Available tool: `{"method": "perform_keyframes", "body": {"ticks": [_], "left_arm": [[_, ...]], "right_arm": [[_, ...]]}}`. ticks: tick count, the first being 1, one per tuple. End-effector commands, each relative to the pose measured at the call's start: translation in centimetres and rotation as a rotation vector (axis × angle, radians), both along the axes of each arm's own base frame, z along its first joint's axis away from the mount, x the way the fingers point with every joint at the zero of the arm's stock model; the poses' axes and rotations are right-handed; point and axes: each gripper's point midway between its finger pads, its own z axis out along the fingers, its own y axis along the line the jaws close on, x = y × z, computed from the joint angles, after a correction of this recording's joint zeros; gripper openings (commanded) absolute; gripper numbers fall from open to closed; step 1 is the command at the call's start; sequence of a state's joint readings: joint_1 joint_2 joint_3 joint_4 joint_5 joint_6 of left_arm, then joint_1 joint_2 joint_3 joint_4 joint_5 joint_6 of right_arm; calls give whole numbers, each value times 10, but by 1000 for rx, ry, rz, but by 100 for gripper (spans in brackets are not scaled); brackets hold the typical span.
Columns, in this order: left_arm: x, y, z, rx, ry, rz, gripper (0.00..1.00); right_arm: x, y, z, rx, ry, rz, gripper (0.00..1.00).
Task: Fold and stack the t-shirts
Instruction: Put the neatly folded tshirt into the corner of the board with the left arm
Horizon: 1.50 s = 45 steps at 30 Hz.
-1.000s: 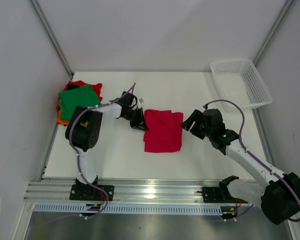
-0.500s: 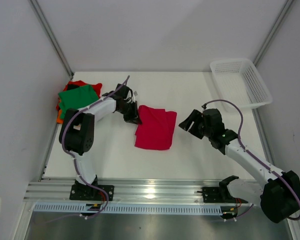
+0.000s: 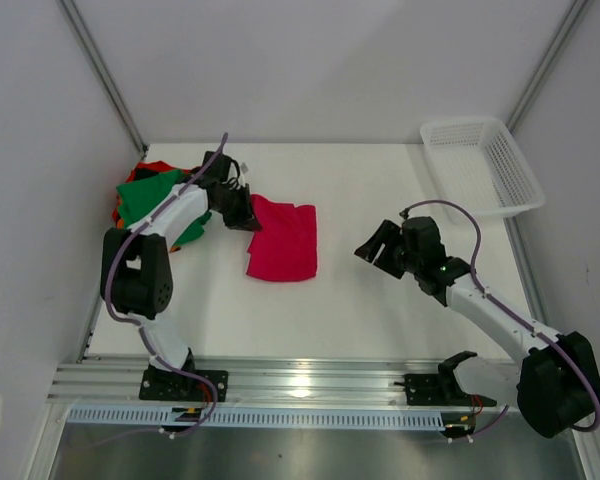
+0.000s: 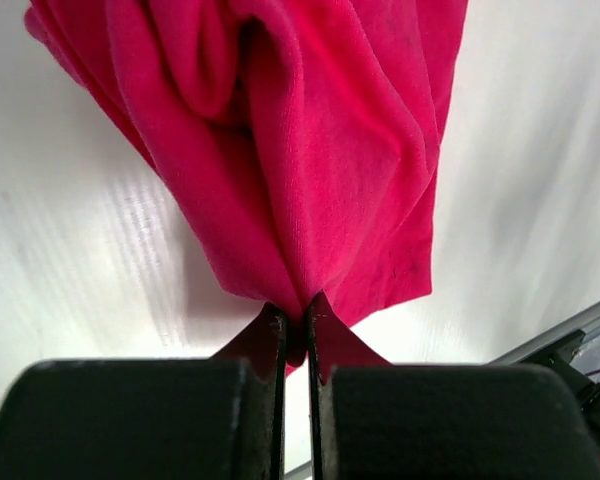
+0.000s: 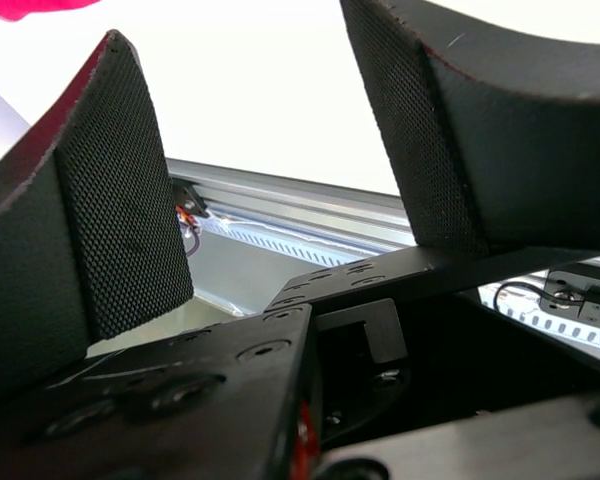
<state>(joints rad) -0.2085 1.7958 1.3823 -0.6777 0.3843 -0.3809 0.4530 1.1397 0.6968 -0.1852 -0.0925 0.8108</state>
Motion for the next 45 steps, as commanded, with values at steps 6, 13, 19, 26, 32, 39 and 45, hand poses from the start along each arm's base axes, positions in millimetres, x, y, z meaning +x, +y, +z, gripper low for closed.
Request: {"method": "perform_keyframes", "body": {"ticks": [6, 13, 19, 26, 32, 39, 45], "left_arm": [[14, 25, 50, 21, -132, 35, 1], [16, 42, 48, 43, -133, 63, 1], [18, 60, 46, 88, -121, 62, 1], [37, 85, 60, 93, -126, 84, 1], [57, 95, 81, 118, -140, 69, 0], [66, 119, 94, 142, -157, 97, 1], [70, 146, 113, 157, -186, 139, 1]], "right_arm": [[13, 10, 10, 25, -34, 35, 68], [18, 13, 5, 14, -20, 49, 67], [16, 11, 0, 8, -10, 40, 67], [14, 10, -8, 2, 5, 42, 67], [15, 12, -11, 0, 14, 50, 67], [14, 12, -16, -4, 22, 51, 67], [14, 14, -23, -8, 39, 64, 67]]}}
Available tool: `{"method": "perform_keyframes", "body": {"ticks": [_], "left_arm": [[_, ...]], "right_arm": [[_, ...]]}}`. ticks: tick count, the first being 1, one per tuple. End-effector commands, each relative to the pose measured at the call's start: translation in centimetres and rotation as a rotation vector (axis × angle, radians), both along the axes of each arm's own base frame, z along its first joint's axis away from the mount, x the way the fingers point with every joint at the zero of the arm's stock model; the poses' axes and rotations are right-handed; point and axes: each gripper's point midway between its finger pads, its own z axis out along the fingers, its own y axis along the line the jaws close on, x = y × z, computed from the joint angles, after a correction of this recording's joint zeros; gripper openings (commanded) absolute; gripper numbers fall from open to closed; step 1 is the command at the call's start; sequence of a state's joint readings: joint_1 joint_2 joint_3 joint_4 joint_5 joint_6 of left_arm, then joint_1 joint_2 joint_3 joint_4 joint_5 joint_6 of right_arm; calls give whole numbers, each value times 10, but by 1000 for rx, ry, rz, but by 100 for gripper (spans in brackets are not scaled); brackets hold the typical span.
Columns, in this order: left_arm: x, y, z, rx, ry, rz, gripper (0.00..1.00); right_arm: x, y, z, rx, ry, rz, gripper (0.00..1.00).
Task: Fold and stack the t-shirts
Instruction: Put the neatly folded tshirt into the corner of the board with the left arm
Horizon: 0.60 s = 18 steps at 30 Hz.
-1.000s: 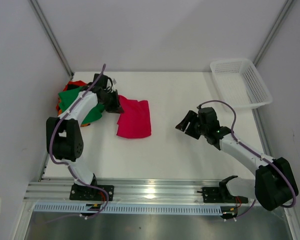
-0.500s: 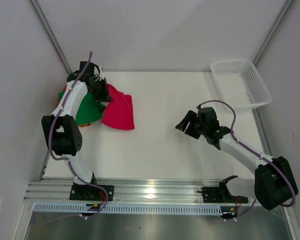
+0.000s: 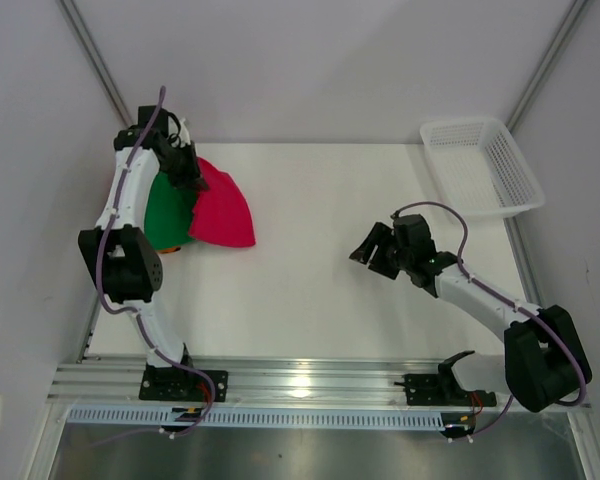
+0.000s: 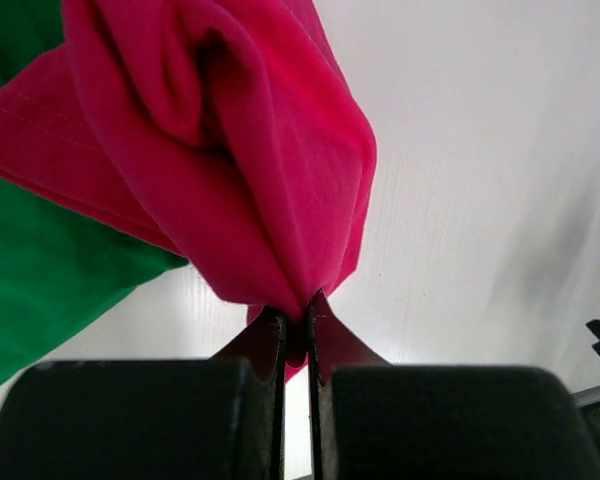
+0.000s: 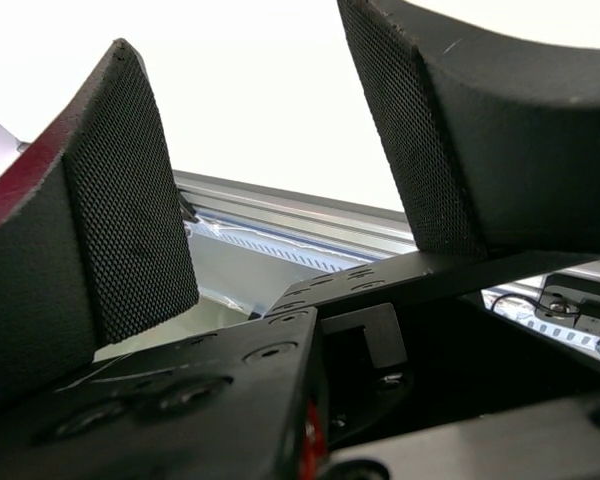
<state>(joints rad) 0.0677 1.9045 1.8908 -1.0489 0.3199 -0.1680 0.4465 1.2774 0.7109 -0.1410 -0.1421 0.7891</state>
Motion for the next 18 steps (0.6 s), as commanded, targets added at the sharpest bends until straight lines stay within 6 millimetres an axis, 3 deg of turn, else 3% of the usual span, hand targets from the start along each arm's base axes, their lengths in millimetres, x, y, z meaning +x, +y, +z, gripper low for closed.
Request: {"method": "perform_keyframes", "body": {"ticks": [1, 5, 18], "left_arm": [[9, 21, 28, 17, -73, 12, 0], [13, 41, 44, 8, -101, 39, 0], [5, 107, 37, -15, -82, 171, 1]], "right_arm": [[8, 6, 6, 16, -31, 25, 67], [9, 7, 2, 15, -22, 29, 67], [12, 8, 0, -15, -9, 59, 66]]}}
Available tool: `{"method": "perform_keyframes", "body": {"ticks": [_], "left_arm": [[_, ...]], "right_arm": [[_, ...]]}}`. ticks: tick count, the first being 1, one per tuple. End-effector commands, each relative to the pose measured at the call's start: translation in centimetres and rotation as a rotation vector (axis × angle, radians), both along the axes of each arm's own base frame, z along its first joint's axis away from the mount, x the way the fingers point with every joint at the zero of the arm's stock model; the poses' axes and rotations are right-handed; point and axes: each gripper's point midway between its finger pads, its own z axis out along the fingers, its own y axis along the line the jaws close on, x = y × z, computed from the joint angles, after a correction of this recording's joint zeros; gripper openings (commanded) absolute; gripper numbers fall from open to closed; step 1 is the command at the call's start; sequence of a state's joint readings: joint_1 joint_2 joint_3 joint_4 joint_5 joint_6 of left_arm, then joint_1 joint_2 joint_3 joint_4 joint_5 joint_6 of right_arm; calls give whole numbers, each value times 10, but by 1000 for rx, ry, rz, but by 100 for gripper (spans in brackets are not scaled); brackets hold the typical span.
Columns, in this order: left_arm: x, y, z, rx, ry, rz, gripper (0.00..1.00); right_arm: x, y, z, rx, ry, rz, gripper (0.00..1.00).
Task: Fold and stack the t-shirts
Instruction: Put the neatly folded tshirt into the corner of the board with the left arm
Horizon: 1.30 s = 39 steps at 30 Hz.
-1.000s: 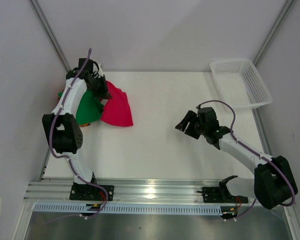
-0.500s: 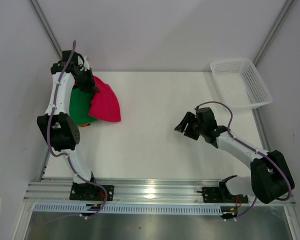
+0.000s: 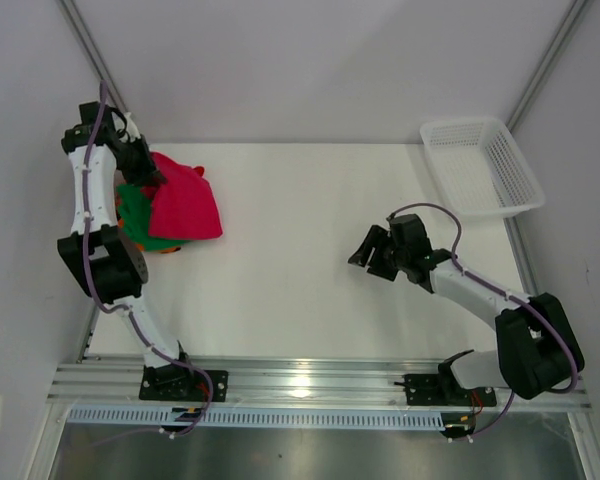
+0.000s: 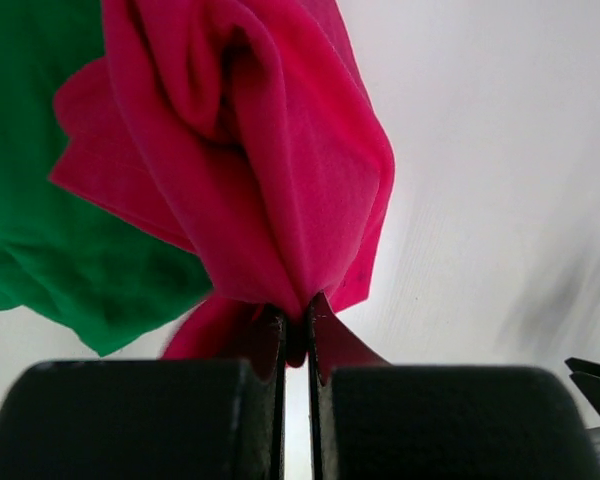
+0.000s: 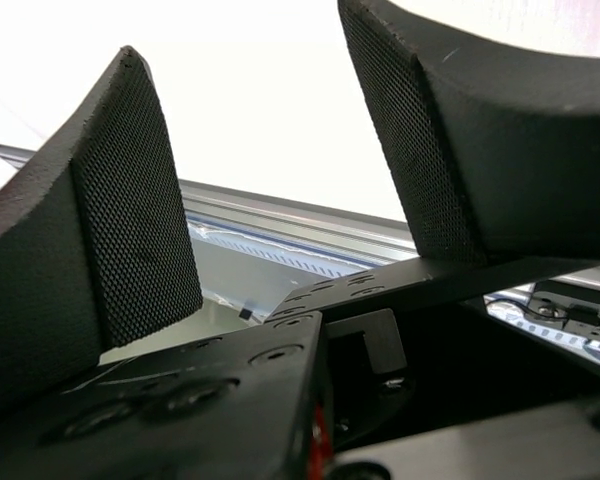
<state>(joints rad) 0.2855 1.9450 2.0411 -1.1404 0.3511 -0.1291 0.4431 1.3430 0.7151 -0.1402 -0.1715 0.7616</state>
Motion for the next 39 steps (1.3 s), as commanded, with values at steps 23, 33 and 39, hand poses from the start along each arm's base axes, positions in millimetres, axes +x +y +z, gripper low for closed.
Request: {"method": "perform_keyframes", "body": {"ticks": [23, 33, 39], "left_arm": [[9, -3, -5, -126, -27, -62, 2], [-18, -83, -79, -290, 59, -132, 1], [-5, -81, -71, -281, 39, -166, 1]], "right_arm": [[36, 29, 11, 5, 15, 124, 65], [86, 65, 26, -36, 94, 204, 60], [120, 98, 50, 9, 39, 180, 61]]}}
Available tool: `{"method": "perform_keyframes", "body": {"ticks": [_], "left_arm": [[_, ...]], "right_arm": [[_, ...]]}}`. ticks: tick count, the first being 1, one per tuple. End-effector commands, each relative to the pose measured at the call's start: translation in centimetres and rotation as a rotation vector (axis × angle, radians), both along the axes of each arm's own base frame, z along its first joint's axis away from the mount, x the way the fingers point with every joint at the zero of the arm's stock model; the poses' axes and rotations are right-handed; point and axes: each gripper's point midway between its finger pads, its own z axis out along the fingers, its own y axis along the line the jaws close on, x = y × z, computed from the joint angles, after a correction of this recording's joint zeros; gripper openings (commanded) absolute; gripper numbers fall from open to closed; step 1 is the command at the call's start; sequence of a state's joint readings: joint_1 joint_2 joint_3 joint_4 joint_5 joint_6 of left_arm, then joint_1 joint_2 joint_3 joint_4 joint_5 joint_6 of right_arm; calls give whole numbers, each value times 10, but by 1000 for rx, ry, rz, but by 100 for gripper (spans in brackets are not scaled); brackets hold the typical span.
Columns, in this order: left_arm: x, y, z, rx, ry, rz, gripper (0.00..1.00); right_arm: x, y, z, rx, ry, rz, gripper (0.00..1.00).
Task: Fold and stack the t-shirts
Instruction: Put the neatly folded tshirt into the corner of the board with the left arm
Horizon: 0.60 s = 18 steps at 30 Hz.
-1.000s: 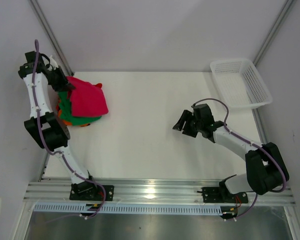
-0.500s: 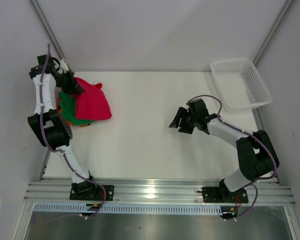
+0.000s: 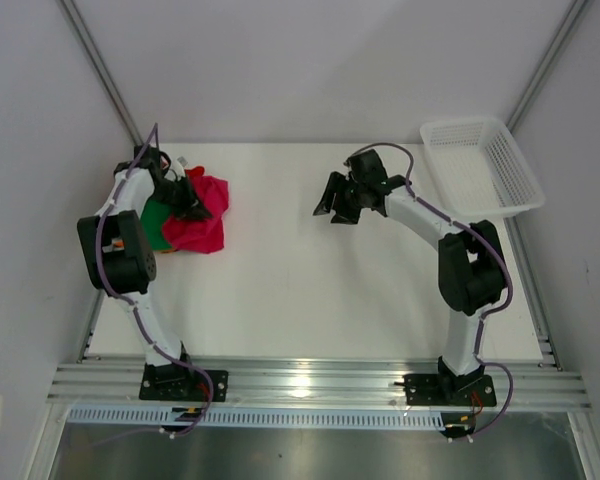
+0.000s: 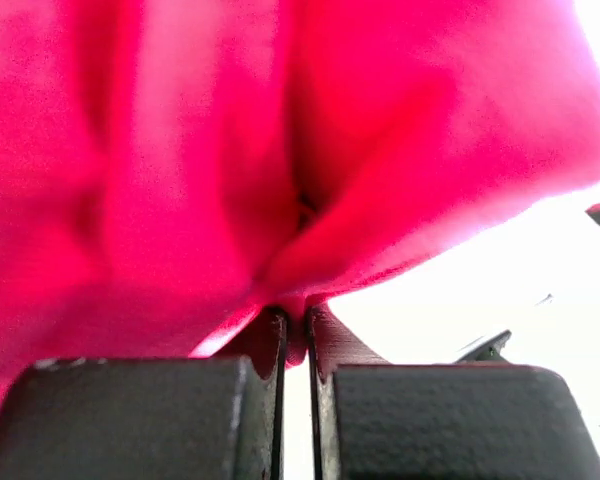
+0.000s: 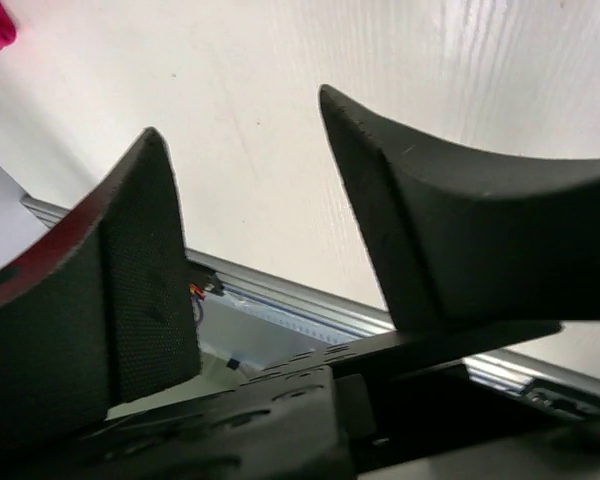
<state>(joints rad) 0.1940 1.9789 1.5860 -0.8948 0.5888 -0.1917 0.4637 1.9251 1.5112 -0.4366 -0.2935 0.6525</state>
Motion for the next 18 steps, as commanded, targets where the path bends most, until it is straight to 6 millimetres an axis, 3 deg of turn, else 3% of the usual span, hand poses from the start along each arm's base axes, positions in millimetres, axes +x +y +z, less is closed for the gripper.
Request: {"method": "perform_keyframes", "body": {"ticks": [1, 5, 8, 10, 11, 12, 14, 18], "left_arm": [[25, 7, 40, 6, -141, -12, 1], [31, 10, 37, 22, -124, -36, 1], [39, 5, 51, -9, -155, -39, 1], [39, 2, 53, -2, -158, -48, 1], [43, 1, 59, 24, -166, -56, 1], [42, 1, 59, 35, -159, -60, 1], [44, 5, 63, 71, -171, -62, 1], [42, 25, 62, 153, -168, -44, 1]], "right_arm": [[4, 17, 17, 41, -7, -22, 61], [-6, 19, 10, 37, 2, -45, 61], [-17, 16, -5, 30, 22, -68, 61], [-20, 17, -2, 58, 7, -86, 61], [-28, 12, -14, 50, 30, -97, 61], [-28, 13, -9, 73, 13, -109, 61], [-36, 7, -19, 62, 24, -126, 61], [-45, -3, -21, 55, -8, -153, 61]]}}
